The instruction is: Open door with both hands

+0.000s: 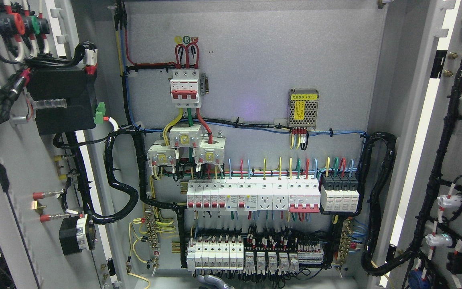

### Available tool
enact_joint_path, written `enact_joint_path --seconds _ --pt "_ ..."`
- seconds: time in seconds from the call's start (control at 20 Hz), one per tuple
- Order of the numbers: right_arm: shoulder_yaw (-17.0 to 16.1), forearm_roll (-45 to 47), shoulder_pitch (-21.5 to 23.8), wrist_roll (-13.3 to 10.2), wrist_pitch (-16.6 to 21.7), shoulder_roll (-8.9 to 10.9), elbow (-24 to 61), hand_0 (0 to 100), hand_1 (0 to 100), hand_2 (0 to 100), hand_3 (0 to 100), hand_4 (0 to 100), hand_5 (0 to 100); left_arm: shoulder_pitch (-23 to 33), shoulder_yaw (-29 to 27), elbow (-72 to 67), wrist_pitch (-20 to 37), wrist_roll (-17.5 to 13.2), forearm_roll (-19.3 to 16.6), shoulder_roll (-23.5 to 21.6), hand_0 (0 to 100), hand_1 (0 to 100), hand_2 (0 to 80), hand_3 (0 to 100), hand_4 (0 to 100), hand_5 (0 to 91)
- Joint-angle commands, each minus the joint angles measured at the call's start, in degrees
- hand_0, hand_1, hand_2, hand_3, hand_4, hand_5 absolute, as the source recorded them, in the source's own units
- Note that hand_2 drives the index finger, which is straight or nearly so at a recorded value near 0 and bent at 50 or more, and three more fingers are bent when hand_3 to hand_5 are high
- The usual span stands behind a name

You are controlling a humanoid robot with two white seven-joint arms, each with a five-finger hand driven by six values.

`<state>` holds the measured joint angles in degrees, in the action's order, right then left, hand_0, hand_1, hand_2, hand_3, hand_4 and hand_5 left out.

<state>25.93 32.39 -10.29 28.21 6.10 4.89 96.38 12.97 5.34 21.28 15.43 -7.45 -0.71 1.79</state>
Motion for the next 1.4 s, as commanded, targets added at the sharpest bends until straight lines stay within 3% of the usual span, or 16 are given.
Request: enact_joint_path --seconds 0.0,0.2,0.4,0.6,0.75,1.05,1.35 --pt "-2.64 -0.05 2.55 -0.53 0.23 3.45 6.44 38 0 0 0 0 0 7.68 3.27 32.67 8.01 -2.39 -3.68 -4.16 0 0 0.0 0 0 0.0" --pt "-3.78 -0.13 6.24 -3.16 2.69 5.03 9.52 38 0 0 0 0 0 9.69 3.18 39.26 19.35 -4.16 -4.57 -5.91 0 0 0.0 0 0 0.0" --pt "-3.87 -0.13 11.16 -3.08 6.72 8.28 12.43 38 0 0 0 0 0 15.22 3.18 47.61 28.94 -4.16 -4.48 -6.62 0 0 0.0 0 0 0.0" --pt "-4.4 -0.13 16.34 -3.08 14.54 11.36 14.45 38 0 0 0 0 0 17.52 3.01 51.93 33.6 -3.8 -4.22 -7.76 0 0 0.0 0 0 0.0" --pt "-5.89 -0.13 19.77 -2.99 19.81 12.33 14.45 38 0 0 0 0 0 16.73 2.92 52.37 38.43 -3.98 -4.22 -7.59 0 0 0.0 0 0 0.0" --pt "-11.07 -0.13 25.75 -2.81 29.57 14.61 14.98 38 0 0 0 0 0 16.3 3.18 61.76 39.85 -3.89 -3.78 -7.32 0 0 0.0 0 0 0.0" --pt "-14.59 -0.13 28.57 -2.9 30.11 16.11 17.79 38 0 0 0 0 0 15.85 3.18 69.76 41.87 -3.89 -2.81 -7.15 0 0 0.0 0 0 0.0"
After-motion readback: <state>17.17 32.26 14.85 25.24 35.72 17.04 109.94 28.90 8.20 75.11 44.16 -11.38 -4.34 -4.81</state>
